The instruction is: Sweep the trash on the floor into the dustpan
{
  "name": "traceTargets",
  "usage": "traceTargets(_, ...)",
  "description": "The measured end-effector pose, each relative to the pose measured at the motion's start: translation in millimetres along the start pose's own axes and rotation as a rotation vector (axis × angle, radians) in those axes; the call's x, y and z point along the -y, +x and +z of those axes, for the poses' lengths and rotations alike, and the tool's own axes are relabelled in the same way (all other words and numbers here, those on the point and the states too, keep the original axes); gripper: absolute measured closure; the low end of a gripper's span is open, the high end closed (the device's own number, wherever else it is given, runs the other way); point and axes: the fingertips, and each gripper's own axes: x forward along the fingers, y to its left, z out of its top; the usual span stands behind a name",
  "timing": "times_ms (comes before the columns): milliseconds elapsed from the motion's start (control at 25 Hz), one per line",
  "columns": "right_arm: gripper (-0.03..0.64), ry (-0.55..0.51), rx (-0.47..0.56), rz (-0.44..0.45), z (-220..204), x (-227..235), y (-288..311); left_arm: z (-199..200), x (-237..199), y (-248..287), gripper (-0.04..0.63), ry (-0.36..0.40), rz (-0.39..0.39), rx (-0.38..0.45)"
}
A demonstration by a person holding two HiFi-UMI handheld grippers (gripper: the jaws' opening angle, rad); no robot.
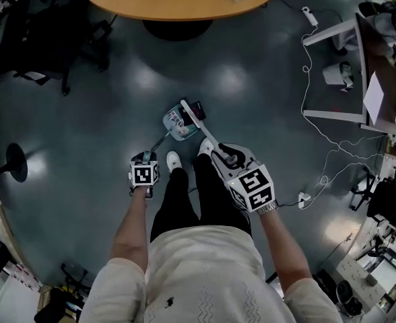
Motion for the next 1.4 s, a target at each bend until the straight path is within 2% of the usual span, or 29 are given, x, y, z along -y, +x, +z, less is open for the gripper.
traceTargets(400,0.514,-0.049,-0.024,-0.008,-12,-47,19,-3,-1,-1,0.505,0.039,0.003,0.001)
traceTargets(1400,0.514,-0.039,-0.017,-0.026,-25,-44,6,-10,8,-4,0.505,0.068,0.013,0.006)
